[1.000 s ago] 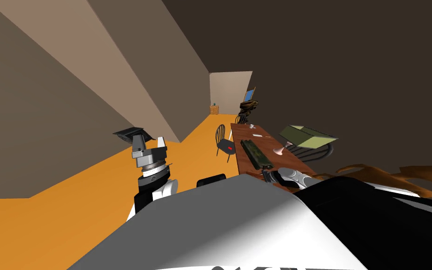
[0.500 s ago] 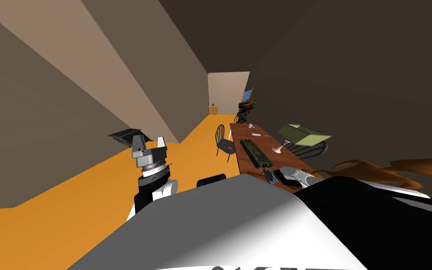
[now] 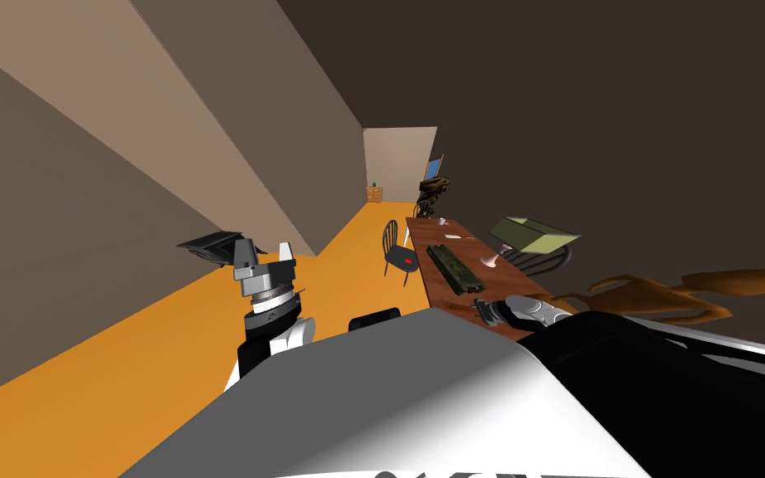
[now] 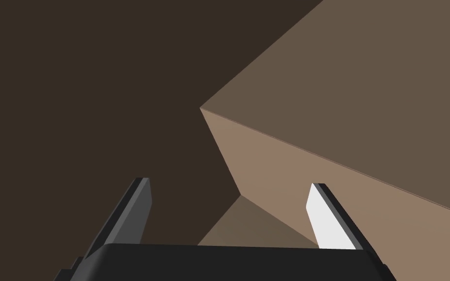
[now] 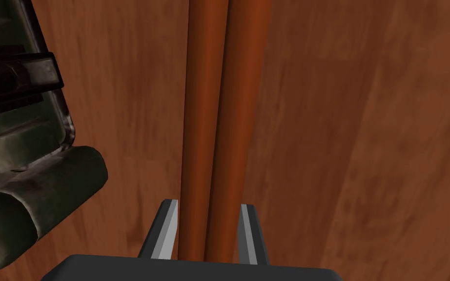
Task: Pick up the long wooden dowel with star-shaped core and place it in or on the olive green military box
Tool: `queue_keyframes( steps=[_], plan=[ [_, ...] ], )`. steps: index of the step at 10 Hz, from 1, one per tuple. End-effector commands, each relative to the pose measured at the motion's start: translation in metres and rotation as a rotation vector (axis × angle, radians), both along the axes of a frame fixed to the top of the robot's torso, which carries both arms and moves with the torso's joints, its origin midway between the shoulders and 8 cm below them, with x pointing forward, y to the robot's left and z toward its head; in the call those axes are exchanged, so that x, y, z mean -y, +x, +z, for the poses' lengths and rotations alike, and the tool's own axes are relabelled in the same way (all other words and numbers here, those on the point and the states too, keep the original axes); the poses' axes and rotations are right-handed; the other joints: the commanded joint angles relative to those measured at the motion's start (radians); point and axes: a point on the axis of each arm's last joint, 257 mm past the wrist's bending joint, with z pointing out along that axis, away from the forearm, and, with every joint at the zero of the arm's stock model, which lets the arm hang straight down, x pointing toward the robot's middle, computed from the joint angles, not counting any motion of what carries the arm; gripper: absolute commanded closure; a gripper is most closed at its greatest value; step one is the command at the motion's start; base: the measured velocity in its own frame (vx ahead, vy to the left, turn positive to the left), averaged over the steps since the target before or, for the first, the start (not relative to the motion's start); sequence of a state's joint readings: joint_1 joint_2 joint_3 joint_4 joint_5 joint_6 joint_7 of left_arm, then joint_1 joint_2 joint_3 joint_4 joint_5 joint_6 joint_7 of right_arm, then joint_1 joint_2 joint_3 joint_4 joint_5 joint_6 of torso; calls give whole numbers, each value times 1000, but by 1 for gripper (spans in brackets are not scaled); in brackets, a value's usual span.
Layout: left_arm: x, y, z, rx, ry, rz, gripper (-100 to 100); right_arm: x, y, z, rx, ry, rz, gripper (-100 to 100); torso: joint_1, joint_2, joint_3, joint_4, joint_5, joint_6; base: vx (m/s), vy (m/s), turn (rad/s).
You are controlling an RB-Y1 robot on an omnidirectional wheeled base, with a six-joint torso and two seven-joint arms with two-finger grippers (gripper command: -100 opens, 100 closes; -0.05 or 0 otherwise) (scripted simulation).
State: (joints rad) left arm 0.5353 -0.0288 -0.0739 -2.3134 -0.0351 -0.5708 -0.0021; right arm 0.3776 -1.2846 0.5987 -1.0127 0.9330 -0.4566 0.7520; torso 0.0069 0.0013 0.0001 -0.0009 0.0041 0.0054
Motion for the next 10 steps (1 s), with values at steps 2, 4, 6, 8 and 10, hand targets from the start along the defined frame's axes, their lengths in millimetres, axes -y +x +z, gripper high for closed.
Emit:
queue_keyframes(
  steps=[2,4,6,8,10],
  plan=[
    [0,0,0,0,0,0,0,25,-6,15,-4,-51,22,100,0,-1,0,0,1,0,41,103,-97],
    [0,0,0,0,0,0,0,41,-10,25,-7,-86,38,100,0,0,0,-1,1,1,23,99,-90],
    [0,0,0,0,0,0,0,56,-13,35,-10,-117,53,100,1,1,0,-1,2,2,18,100,-93],
    [0,0,0,0,0,0,0,72,-14,48,-11,-153,75,100,1,0,0,-1,2,1,31,106,-83],
    [0,0,0,0,0,0,0,84,-1,65,-3,-174,103,100,2,-1,-1,-1,3,0,79,91,-89]
  ],
)
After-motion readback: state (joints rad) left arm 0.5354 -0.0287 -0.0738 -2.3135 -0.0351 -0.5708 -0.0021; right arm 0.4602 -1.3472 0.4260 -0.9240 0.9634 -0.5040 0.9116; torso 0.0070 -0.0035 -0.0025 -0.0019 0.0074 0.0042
